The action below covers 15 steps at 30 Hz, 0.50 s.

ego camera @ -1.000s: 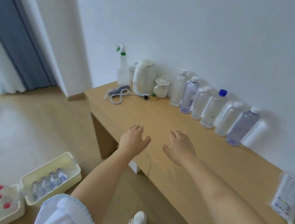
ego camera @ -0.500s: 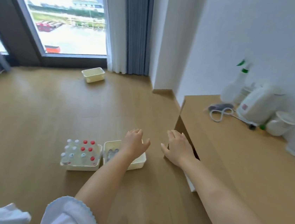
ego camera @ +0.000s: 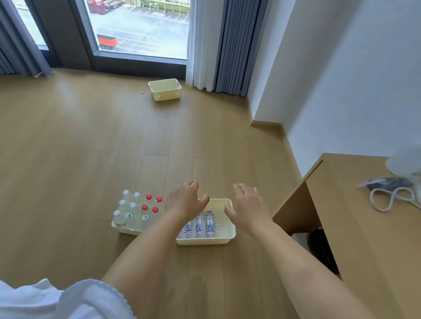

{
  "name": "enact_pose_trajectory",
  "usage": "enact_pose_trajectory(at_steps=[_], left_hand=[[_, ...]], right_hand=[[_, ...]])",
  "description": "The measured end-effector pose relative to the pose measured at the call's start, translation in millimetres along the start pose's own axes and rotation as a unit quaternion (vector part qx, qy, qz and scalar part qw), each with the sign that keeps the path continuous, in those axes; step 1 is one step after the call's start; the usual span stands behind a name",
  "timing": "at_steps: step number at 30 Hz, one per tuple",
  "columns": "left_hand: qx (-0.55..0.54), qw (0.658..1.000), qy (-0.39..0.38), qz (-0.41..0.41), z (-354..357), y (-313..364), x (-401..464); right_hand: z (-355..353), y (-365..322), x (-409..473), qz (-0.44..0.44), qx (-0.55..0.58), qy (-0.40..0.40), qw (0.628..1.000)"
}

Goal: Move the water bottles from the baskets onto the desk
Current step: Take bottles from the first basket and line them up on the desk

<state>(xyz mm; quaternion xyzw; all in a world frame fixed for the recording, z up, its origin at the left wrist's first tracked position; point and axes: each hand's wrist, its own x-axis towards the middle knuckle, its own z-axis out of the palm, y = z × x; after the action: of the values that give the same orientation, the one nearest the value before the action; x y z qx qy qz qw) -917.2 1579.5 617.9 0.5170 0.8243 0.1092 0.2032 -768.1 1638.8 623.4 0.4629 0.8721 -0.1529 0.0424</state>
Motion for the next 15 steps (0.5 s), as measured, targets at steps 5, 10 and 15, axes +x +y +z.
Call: enact_pose_trajectory(at_steps=[5,10,15], left_hand=[[-0.003,1.0,-0.018,-0.012,7,7,31],[-0.019,0.999,-0.009,-0.043,16,27,71],[-0.054,0.996,-0.025,-0.059,35,52,118]], right_hand=[[-1,22,38,-0.003,-0.008,-0.017,1.0],[-7,57,84,-0.03,-0.028,-0.039,0.998],[-8,97,136,-0.04,-0.009,-0.044,0.998]])
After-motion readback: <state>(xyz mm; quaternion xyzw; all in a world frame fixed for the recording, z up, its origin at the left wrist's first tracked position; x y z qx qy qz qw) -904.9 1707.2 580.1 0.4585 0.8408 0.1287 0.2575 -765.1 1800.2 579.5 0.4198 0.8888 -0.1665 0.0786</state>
